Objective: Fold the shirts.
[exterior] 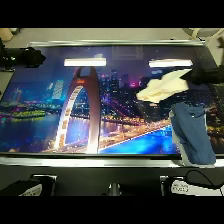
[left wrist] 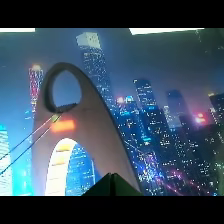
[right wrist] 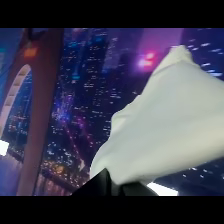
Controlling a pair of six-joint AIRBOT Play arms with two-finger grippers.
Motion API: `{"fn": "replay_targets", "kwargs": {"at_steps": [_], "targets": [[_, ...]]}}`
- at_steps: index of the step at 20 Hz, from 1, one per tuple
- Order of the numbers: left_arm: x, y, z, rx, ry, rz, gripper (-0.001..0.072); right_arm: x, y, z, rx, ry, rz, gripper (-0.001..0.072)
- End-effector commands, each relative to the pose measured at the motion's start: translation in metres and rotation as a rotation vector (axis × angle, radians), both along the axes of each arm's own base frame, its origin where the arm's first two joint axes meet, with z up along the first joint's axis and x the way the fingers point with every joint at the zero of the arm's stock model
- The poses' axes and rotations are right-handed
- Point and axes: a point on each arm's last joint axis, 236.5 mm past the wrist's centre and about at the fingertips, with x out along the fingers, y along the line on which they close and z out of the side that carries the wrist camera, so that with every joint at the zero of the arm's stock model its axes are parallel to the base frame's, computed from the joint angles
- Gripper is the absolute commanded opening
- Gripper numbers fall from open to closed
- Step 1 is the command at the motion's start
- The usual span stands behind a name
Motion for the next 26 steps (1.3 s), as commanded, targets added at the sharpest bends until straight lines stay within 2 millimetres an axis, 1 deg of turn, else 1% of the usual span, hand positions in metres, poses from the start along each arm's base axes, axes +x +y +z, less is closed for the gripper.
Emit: {"fn": "replay_targets", "kwargs": {"at_steps": [1,3,4,6,8,9,12,13,16,17,18,19,20,22,23,25,26], "targets": [[0.002,0.000,0.002,-0.002,-0.013,0.002,0.0025,-0.045,-0.064,0.033,-0.059,0.038,-0.119,0.0018],[0.002,0.000,0.002,0.013,-0.020,-0.010,0.0025,-0.070,-0.085,0.041,-0.068,0.060,-0.159,0.0018],[0.003,0.000,0.003,0.025,-0.027,-0.018,0.0025,-0.085,-0.095,0.041,-0.088,0.087,-0.178,0.0018],[0.006,0.000,0.004,0.023,-0.039,-0.014,0.0025,-0.122,-0.114,0.036,-0.147,0.178,-0.214,0.0018],[0.012,0.001,0.006,0.022,-0.063,-0.010,0.0025,-0.148,-0.127,0.029,-0.221,0.262,-0.247,0.0018],[0.016,0.000,0.007,0.019,-0.074,-0.006,0.0025,-0.159,-0.130,0.023,-0.255,0.309,-0.255,0.0018],[0.027,0.001,0.003,0.015,-0.085,0.003,0.0025,-0.191,-0.116,-0.004,-0.276,0.443,-0.224,0.0018],[0.030,0.000,-0.001,0.016,-0.079,0.003,0.0025,-0.207,-0.115,-0.017,-0.297,0.498,-0.225,0.0018],[0.038,0.000,-0.017,0.040,-0.055,-0.011,0.0025,-0.273,-0.118,-0.062,-0.380,0.722,-0.250,0.0018],[0.041,0.000,-0.023,0.049,-0.046,-0.018,0.0025,-0.291,-0.114,-0.075,-0.389,0.783,-0.247,0.0018],[0.044,0.000,-0.029,0.050,-0.033,-0.017,0.0025,-0.305,-0.108,-0.088,-0.384,0.829,-0.235,0.0018],[0.046,0.000,-0.034,0.050,-0.024,-0.017,0.0025,-0.312,-0.104,-0.102,-0.382,0.844,-0.218,0.0018],[0.047,0.000,-0.037,0.051,-0.018,-0.017,0.0024,-0.311,-0.105,-0.115,-0.386,0.840,-0.224,0.0019],[0.048,0.000,-0.038,0.051,-0.016,-0.017,0.0024,-0.308,-0.108,-0.134,-0.396,0.825,-0.236,0.0019],[0.048,0.000,-0.038,0.051,-0.015,-0.017,0.0025,-0.308,-0.108,-0.138,-0.395,0.826,-0.236,0.0020],[0.046,0.000,-0.039,0.053,-0.009,-0.019,0.0024,-0.312,-0.106,-0.141,-0.391,0.840,-0.230,0.0021],[0.046,-0.001,-0.040,0.053,-0.007,-0.020,0.0025,-0.311,-0.107,-0.141,-0.394,0.836,-0.232,0.0052]]}}
